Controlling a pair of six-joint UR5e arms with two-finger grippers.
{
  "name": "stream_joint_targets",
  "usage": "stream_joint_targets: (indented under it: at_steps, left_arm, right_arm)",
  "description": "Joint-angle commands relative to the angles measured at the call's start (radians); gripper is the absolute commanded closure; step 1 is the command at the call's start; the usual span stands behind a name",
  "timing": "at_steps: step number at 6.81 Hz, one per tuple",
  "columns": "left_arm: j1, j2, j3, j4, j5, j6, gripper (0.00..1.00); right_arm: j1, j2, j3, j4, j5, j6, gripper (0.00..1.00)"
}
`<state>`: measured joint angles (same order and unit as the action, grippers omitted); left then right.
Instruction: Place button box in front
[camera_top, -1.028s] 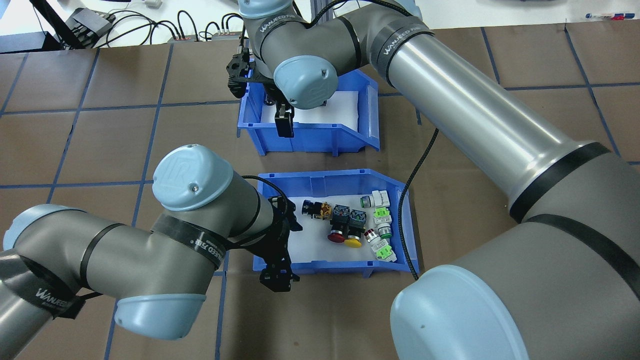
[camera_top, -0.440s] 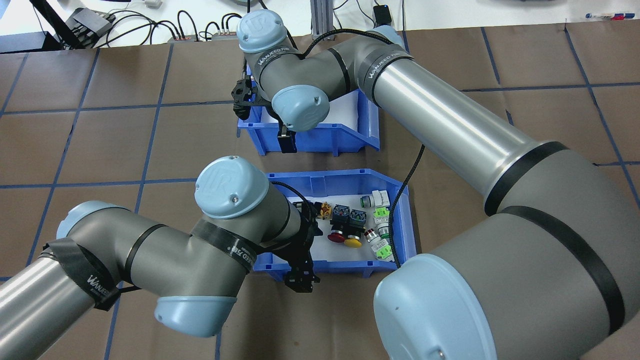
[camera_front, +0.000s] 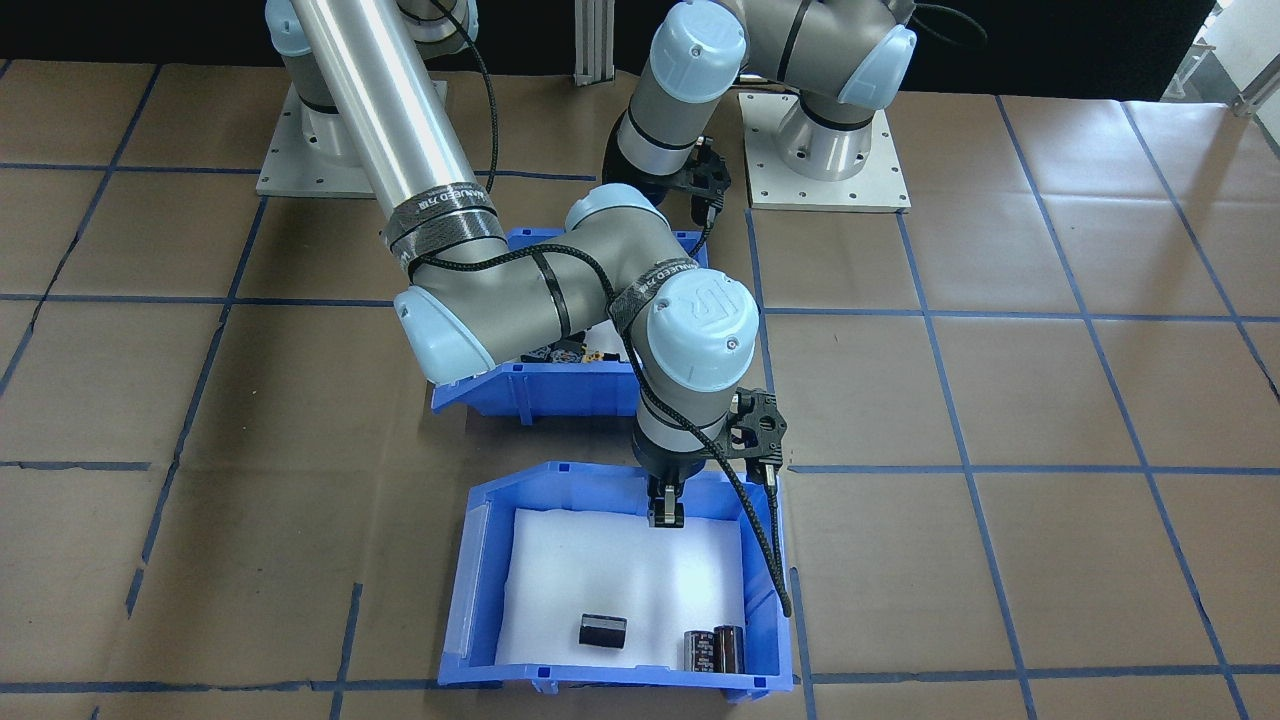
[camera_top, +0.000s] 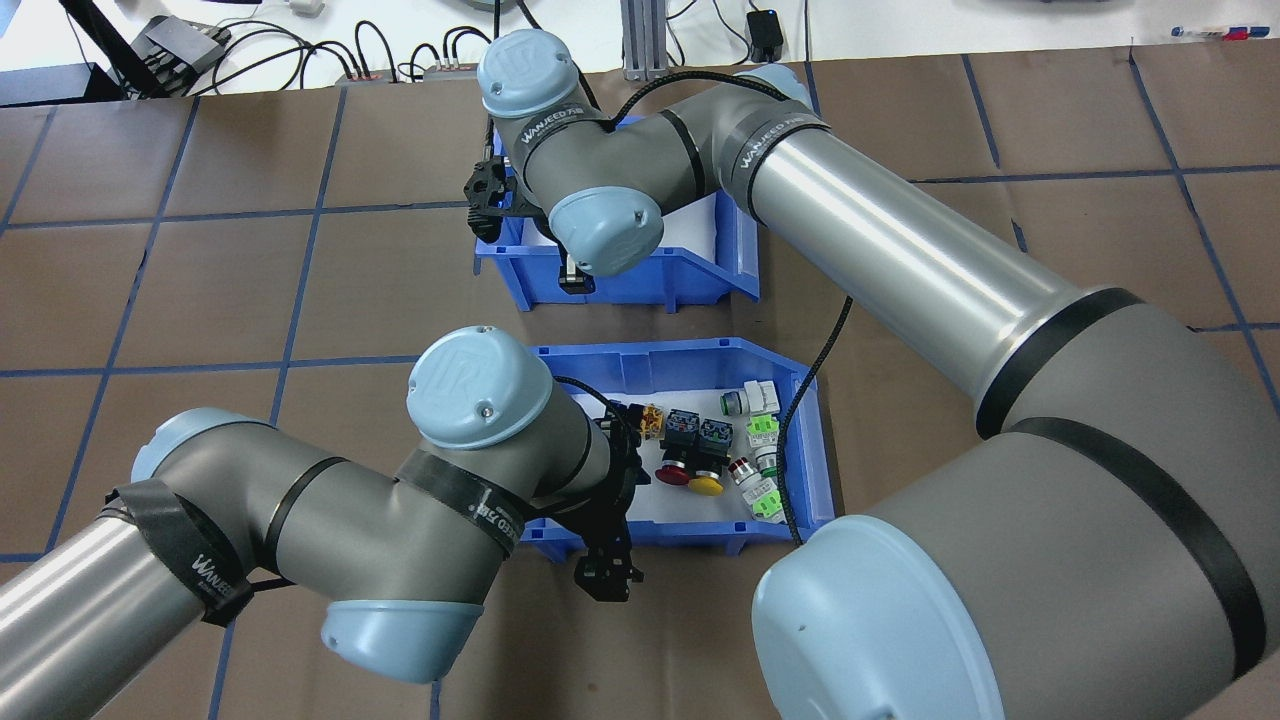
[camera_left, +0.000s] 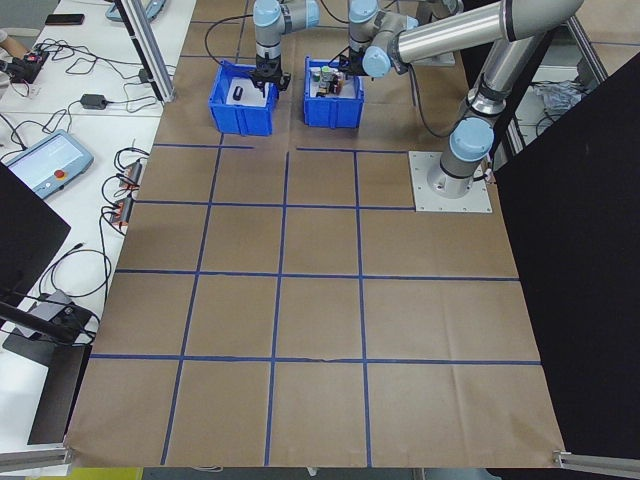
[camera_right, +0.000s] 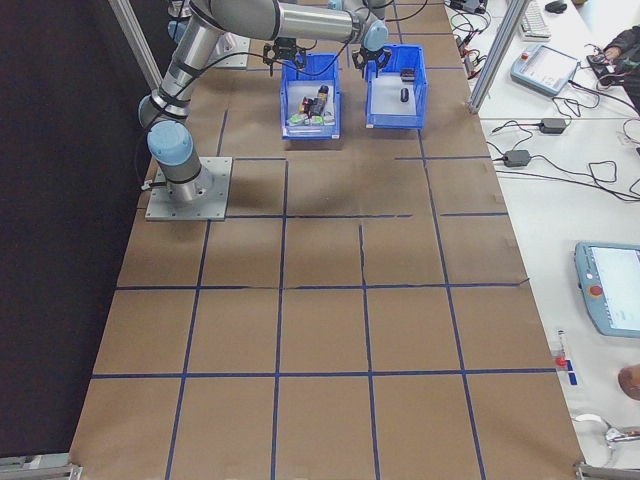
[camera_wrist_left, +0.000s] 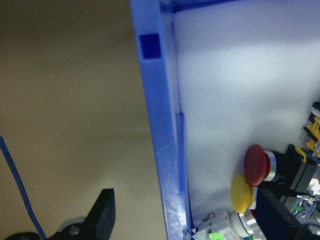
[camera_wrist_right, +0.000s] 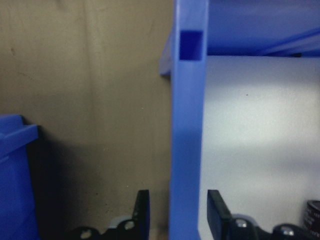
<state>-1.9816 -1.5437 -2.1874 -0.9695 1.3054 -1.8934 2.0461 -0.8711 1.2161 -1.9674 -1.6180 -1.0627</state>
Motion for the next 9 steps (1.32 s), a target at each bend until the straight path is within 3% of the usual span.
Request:
stream_joint_targets:
  at_steps: [1,2,5,6,7,8,9]
  left_arm:
    - [-0.006,-0.065,-0.011,0.073,0.005,-0.007,0.04]
    - [-0.026,-0.09,-0.015,0.09,0.006,-0.016,0.11]
    - [-0.037,-0.078,-0.018,0.107,0.005,-0.021,0.83]
    - [-0.037,-0.067,-0.02,0.133,0.006,-0.015,1.0]
    - [-0.037,-0.053,-0.015,0.141,0.056,-0.003,1.0]
    - [-0.037,-0.032,-0.002,0.129,0.149,0.002,1.0]
    - [-0.025,0.006,0.003,0.118,0.155,0.029,1.0]
  right_arm:
    - [-0.006,-0.005,-0.01,-0.002,0.0,-0.002,0.97]
    - [-0.02,-0.032,-0.027,0.011,0.003,-0.011,0.97]
    - [-0.153,-0.152,-0.018,0.097,0.015,-0.121,0.98]
    - [-0.235,-0.185,-0.018,0.145,0.015,-0.194,0.98]
    - [-0.312,-0.215,-0.006,0.177,0.013,-0.253,0.98]
    - [-0.384,-0.242,0.017,0.182,0.009,-0.305,0.98]
    - [-0.468,-0.264,0.04,0.183,0.009,-0.378,0.98]
